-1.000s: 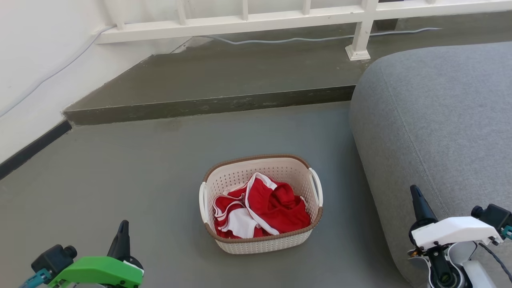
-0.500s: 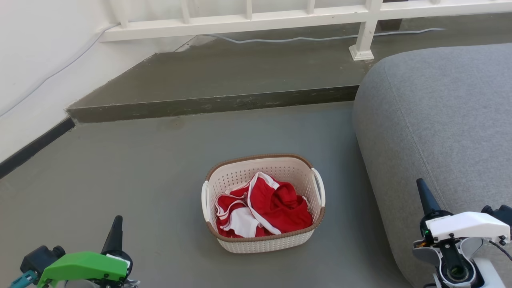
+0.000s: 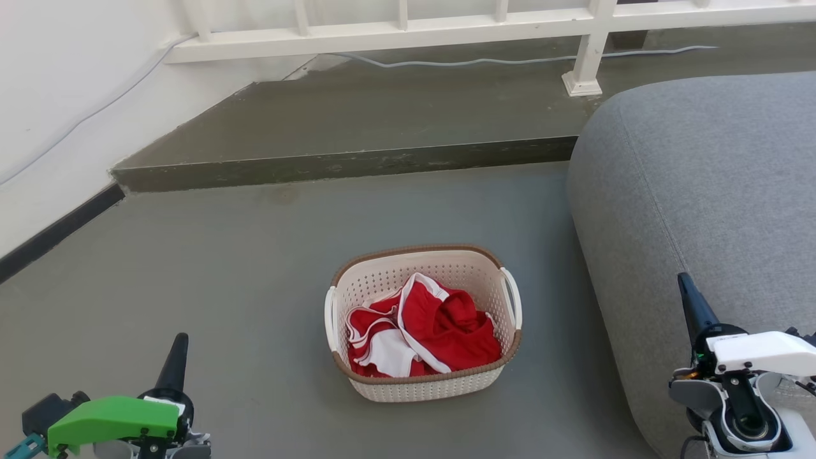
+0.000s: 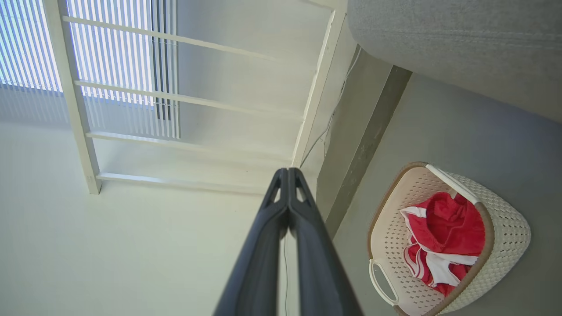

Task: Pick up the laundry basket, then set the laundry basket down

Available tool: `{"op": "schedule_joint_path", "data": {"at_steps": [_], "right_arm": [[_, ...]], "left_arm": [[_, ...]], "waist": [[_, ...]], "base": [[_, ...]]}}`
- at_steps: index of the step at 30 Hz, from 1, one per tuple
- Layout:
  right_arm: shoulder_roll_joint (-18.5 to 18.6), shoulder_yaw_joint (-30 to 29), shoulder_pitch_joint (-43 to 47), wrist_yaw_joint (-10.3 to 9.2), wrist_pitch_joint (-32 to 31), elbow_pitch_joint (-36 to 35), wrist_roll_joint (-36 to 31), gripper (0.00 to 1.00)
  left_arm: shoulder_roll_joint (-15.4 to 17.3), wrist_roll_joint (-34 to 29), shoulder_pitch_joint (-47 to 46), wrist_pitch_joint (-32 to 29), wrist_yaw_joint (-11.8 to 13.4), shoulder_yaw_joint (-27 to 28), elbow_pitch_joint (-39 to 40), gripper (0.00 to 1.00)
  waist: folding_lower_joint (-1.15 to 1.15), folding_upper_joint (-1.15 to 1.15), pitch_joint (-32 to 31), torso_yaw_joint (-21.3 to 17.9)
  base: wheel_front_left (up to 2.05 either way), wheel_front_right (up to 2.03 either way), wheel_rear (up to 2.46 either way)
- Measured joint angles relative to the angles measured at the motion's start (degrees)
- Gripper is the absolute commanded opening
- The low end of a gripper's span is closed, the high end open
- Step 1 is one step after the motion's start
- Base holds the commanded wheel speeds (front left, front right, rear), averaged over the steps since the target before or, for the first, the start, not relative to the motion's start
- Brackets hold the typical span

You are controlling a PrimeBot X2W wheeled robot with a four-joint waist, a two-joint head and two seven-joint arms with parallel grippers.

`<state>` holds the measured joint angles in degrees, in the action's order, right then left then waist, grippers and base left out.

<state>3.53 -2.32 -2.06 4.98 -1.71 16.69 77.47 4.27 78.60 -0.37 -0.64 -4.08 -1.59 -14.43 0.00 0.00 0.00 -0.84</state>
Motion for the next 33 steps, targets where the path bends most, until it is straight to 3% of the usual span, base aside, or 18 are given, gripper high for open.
{"op": "schedule_joint_path", "data": {"at_steps": [18, 33], "right_arm": [[-0.7, -4.4, -1.1, 1.57, -3.7, -0.3, 14.2, 0.00], [-0.9, -4.6, -1.1, 1.58, -3.9, -0.3, 14.7, 0.00]], "left_arm": [[-0.3, 14.3, -2.4, -3.4, -2.6, 3.5, -1.3, 0.00], [-0.4, 14.8, -2.6, -3.8, -3.0, 3.6, -1.5, 0.00]], "waist": [[0.00, 0.00, 0.2, 0.8], [0.00, 0.00, 0.2, 0.8]], "base": [[0.00, 0.00, 0.00], [0.00, 0.00, 0.00]]}}
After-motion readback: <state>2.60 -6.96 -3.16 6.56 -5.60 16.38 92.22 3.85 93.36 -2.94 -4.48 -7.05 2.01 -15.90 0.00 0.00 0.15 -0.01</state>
